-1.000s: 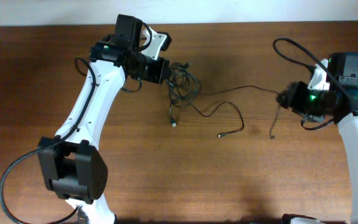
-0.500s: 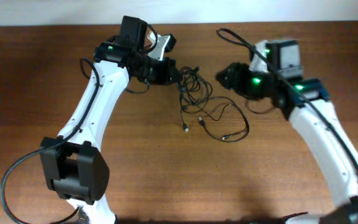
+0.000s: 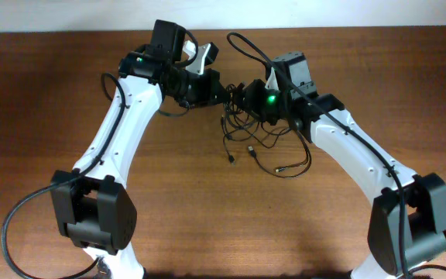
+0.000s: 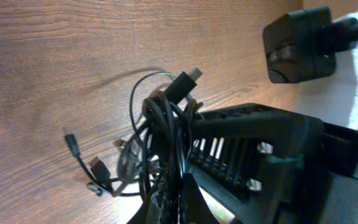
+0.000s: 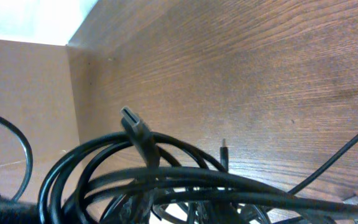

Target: Untangle cables

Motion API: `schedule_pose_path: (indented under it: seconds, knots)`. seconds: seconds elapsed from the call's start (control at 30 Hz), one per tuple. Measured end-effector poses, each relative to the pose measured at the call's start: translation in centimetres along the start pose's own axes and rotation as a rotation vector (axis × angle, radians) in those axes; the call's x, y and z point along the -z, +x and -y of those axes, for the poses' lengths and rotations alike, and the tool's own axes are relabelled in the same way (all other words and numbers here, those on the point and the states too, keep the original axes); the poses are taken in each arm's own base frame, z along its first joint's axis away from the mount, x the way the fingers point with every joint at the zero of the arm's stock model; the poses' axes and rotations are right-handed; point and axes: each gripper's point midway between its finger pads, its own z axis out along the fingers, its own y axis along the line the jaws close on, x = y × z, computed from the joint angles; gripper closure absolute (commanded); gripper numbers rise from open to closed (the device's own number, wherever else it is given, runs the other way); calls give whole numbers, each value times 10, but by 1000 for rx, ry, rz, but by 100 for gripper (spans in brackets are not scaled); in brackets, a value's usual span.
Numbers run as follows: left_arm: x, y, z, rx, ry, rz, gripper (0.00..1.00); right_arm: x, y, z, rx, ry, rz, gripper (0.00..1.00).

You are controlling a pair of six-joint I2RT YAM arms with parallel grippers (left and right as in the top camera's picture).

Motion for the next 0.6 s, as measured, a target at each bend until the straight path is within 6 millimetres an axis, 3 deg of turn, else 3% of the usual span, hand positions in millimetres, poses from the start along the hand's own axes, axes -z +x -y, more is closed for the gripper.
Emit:
schedule_pose_path:
  seconds: [0.1,0.2,0.3,0.37,0.4,0.43,0.5,0.6]
  knots:
    - [0,1,6,0,34,-5,100,-3,-4,-4,5,-20,13,96]
    - [0,0,5,0,31,-3,99,-5,-7,-3,7,-20,21,96]
    - [2,-8,-24,0,-139,42,95,1,-11,1,23,-35,3,96]
    - [3,-11,-38,-6,-243,64,88,22,-13,-6,55,-88,-24,96]
    - [4,-12,-45,-11,-298,76,85,53,-4,-12,63,-105,-61,96]
    - [9,-16,-57,-11,-370,98,81,68,-4,-18,77,-121,-51,96]
    - [17,-22,-72,-6,-453,130,68,117,-4,-42,147,-179,12,96]
    - [20,-22,-85,12,-507,130,42,169,-7,-41,149,-177,84,96]
